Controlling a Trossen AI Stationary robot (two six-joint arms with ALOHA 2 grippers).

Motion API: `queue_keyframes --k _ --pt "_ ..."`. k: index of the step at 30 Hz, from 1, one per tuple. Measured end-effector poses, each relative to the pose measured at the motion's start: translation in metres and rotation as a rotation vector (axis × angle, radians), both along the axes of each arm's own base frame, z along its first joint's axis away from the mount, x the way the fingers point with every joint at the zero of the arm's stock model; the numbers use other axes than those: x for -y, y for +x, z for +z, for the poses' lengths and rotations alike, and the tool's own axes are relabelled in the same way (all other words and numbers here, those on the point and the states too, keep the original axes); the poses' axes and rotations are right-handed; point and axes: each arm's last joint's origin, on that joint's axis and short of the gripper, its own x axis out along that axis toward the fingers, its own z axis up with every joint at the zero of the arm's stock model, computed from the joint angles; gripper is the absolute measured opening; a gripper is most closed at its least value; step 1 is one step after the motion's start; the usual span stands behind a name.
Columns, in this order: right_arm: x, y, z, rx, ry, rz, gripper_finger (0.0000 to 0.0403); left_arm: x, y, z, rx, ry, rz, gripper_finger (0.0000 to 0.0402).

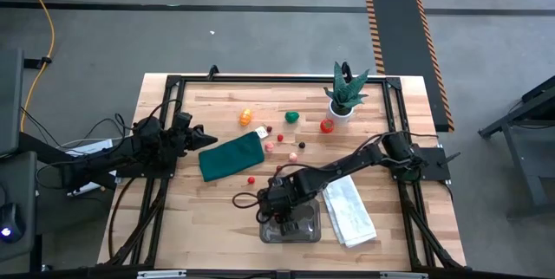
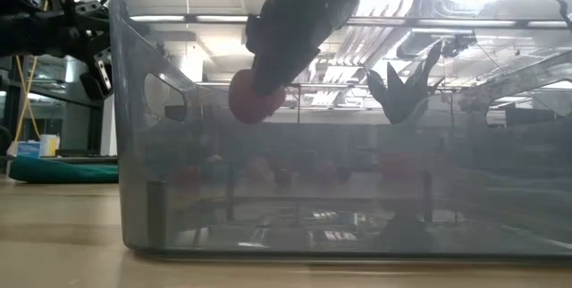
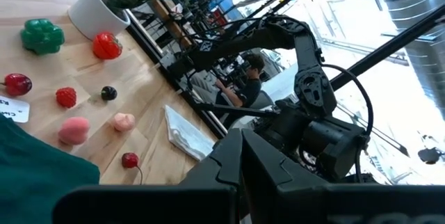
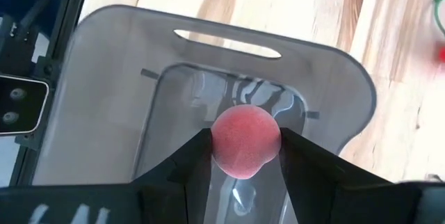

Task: Pick and placing Produce into tupperware
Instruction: Put the right pink peach into the black bin

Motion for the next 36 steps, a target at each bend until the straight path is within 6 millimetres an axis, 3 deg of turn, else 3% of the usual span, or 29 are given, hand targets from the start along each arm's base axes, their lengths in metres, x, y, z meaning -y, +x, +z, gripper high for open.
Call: queue_keyframes --k 12,36 --pt "0.001 0.002 0.0 0.021 -0.007 0.028 0.0145 0.0 0.0 0.0 0.0 0.0 -0.002 0.0001" --pt "0.003 0.01 -0.023 -0.022 0.036 0.027 0.0145 0.0 0.0 0.0 0.0 0.001 -0.006 0.0001"
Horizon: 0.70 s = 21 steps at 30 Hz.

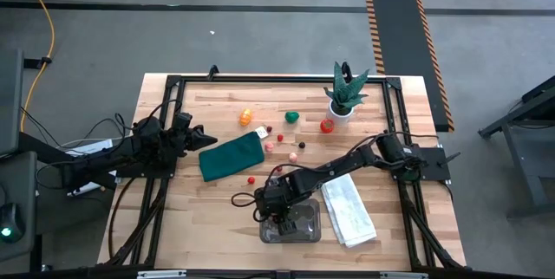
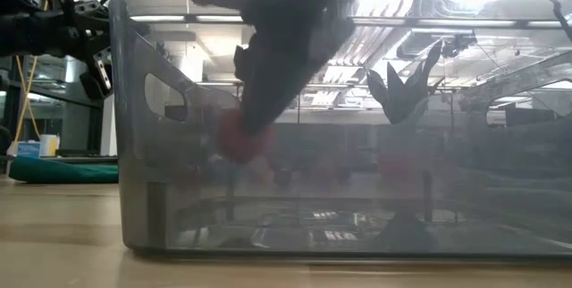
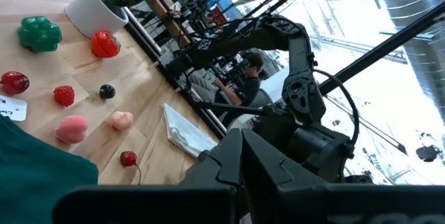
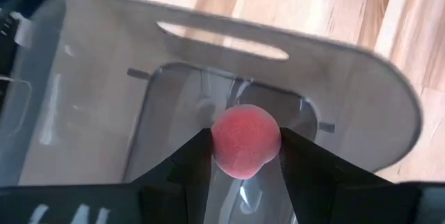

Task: Pick and placing Produce into tupperware
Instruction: Put the right pink peach into the black bin, then put the bottom red cherry into the black bin

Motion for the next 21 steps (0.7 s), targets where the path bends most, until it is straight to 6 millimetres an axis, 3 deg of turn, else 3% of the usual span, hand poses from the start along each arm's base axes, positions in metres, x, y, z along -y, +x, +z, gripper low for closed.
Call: queue_keyframes --k 8,21 --pt "0.0002 -0.0003 -0.0001 -0.006 0.004 -0.006 0.0148 0.0 0.0 0.0001 0.0 0.0 0.0 0.0001" --pt "-0.0001 -0.0014 -0.0004 -0.026 0.022 -0.005 0.021 0.0 0.0 0.0 0.0 0.0 0.0 0.0001"
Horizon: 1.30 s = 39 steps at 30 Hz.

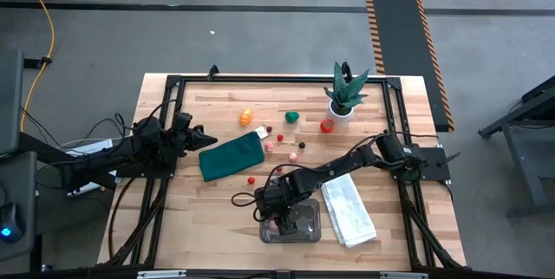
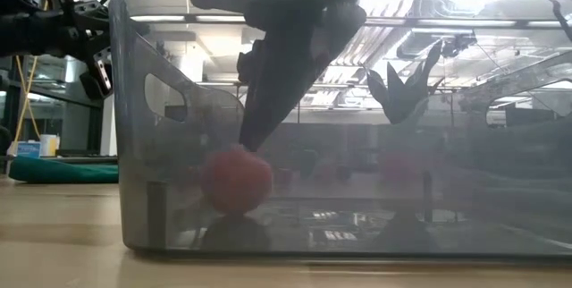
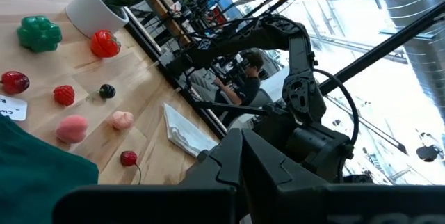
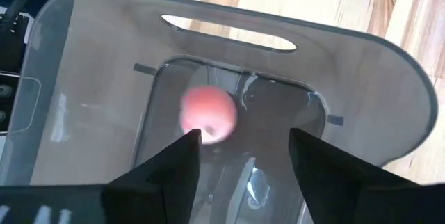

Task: Pick and placing Produce into tupperware
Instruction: Put the bottom red cherry into the black bin

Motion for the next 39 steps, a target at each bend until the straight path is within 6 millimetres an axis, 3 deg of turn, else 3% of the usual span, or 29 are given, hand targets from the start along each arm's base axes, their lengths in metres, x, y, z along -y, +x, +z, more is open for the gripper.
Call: queue_keyframes --k 10,33,39 --pt "0.005 -0.001 0.002 -0.017 0.0 -0.019 0.021 0.0 0.0 0.0 0.0 0.0 0.0 0.0001" --pt "0.045 -0.013 0.049 0.015 -0.109 -0.099 0.021 0.0 0.0 0.0 0.0 0.0 0.0 0.0001" --pt "0.063 -0.022 0.066 0.006 -0.182 -0.152 0.021 0.0 0.0 0.0 0.0 0.0 0.0 0.0001"
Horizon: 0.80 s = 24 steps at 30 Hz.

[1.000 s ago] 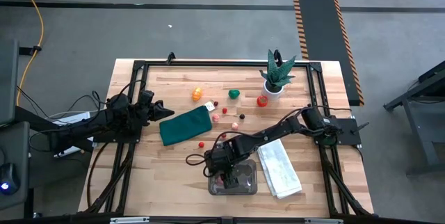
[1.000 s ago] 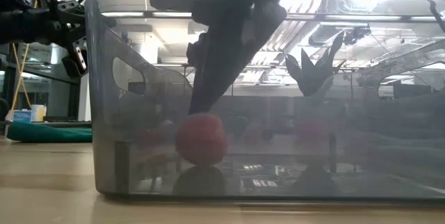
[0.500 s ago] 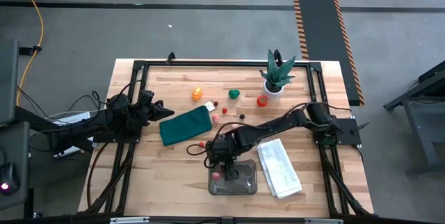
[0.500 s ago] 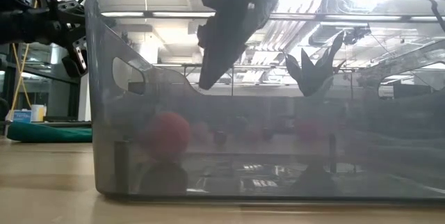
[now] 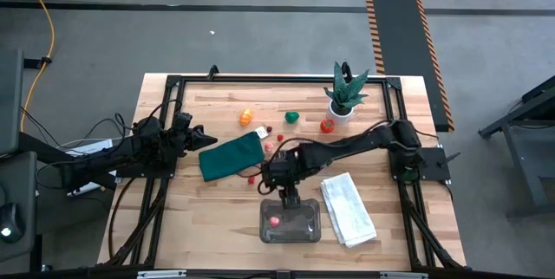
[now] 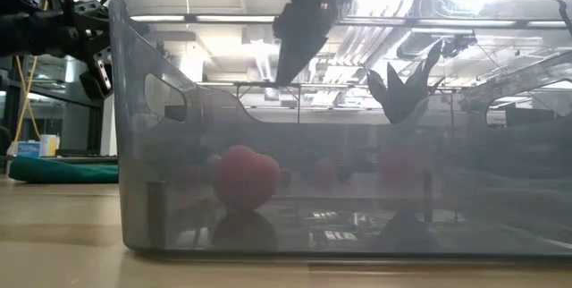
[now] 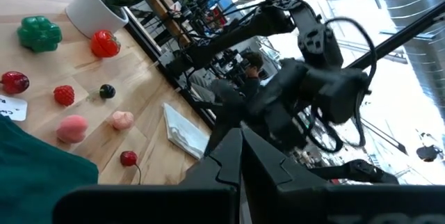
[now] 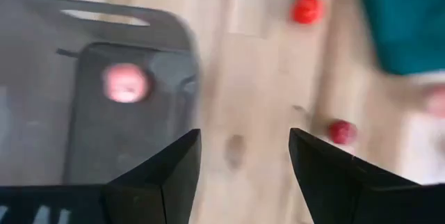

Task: Pick and placing Produce into tupperware
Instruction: Put the bottom red cherry into the black bin

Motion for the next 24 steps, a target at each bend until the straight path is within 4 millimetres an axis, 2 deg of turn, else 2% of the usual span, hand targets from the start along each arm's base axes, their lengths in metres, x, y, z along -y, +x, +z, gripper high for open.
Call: queue_keyframes --k 9,17,24 --pt "0.05 -0.013 0.046 0.105 -0.024 -0.107 0.021 0.0 0.0 0.0 -0.001 0.018 0.001 0.0001" --pt "0.089 -0.031 0.095 0.284 -0.003 -0.219 0.021 0.001 0.0 0.0 -0.002 0.036 -0.028 0.0001" --pt "0.112 -0.067 0.153 0.503 0.044 -0.335 0.0201 0.001 0.0 0.0 -0.003 0.105 -0.04 0.0001"
